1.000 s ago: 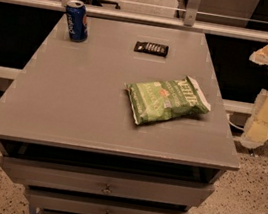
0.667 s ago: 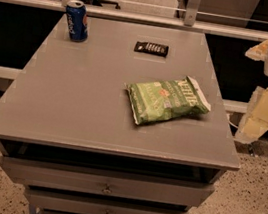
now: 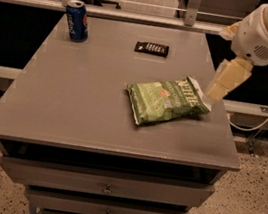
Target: Move rxbar chocolate near pepsi can
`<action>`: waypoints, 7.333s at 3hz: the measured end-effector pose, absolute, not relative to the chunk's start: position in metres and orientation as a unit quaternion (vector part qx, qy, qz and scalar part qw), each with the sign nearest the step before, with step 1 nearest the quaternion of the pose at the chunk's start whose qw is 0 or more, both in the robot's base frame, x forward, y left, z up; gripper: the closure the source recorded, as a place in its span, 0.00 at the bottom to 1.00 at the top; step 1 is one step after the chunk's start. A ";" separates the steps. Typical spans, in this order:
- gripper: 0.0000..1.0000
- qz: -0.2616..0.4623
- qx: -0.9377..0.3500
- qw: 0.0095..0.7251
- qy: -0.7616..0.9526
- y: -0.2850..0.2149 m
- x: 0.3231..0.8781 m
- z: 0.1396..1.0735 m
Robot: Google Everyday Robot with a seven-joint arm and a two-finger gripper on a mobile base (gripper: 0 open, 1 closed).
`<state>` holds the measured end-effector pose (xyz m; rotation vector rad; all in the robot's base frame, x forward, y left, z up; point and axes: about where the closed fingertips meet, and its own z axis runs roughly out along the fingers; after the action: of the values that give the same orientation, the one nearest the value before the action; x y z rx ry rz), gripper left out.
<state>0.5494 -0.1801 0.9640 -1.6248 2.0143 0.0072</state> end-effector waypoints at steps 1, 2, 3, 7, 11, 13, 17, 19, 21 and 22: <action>0.00 0.050 -0.585 0.332 0.738 -0.156 0.615 0.960; 0.00 0.094 -0.556 0.378 0.734 -0.133 0.680 0.953; 0.00 0.137 -0.520 0.411 0.736 -0.118 0.739 0.935; 0.18 0.160 -0.428 0.388 0.800 -0.097 0.845 0.845; 1.00 0.232 -0.477 0.345 0.774 -0.060 0.799 0.871; 1.00 0.235 -0.489 0.378 0.750 -0.073 0.779 0.920; 1.00 0.258 -0.513 0.391 0.719 0.062 0.810 0.907; 1.00 0.272 -0.506 0.385 0.722 0.102 0.819 0.882; 0.81 0.277 -0.503 0.379 0.726 0.123 0.826 0.864; 0.58 0.280 -0.503 0.377 0.725 0.131 0.826 0.859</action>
Offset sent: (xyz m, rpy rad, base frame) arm 0.2100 0.0683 -0.0140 0.4580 -0.0799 -0.0279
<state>0.8263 0.1310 0.8594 -1.2874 1.8543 0.7149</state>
